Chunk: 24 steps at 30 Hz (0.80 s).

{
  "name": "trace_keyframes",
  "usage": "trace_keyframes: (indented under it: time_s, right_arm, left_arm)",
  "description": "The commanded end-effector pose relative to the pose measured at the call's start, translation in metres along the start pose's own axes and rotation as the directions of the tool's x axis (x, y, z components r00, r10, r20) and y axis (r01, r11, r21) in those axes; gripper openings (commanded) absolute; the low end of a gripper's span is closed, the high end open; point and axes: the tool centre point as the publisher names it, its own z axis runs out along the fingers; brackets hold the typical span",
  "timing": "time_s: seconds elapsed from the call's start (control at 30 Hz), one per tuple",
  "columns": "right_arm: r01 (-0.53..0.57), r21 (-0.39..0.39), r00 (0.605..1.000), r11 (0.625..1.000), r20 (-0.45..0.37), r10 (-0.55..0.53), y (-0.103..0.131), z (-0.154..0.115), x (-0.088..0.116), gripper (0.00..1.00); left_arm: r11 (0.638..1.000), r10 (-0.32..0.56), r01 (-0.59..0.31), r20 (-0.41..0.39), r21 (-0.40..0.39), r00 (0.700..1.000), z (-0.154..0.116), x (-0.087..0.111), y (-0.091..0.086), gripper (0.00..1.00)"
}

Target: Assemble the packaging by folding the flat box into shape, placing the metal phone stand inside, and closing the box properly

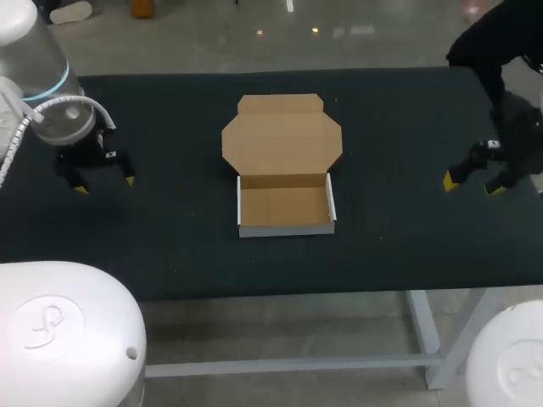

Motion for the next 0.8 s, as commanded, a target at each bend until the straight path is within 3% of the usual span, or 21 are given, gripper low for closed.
trace_keyframes:
  time_s: [0.03,0.27,0.8]
  right_arm:
    - [0.000,0.005,1.000,1.000,-0.001,0.000,0.000,-0.002,0.000,1.00]
    - [0.000,0.005,1.000,1.000,-0.001,0.000,0.000,-0.002,0.000,1.00]
    - [0.000,0.005,1.000,1.000,-0.001,0.000,0.000,-0.002,0.000,1.00]
  left_arm:
    - [1.000,-0.003,0.003,0.013,-0.013,1.000,0.007,-0.002,-0.012,1.00]
    - [1.000,0.000,0.000,0.034,-0.002,0.999,0.009,-0.010,-0.031,1.00]
    - [1.000,0.000,0.000,0.034,-0.002,0.999,0.009,-0.010,-0.031,1.00]
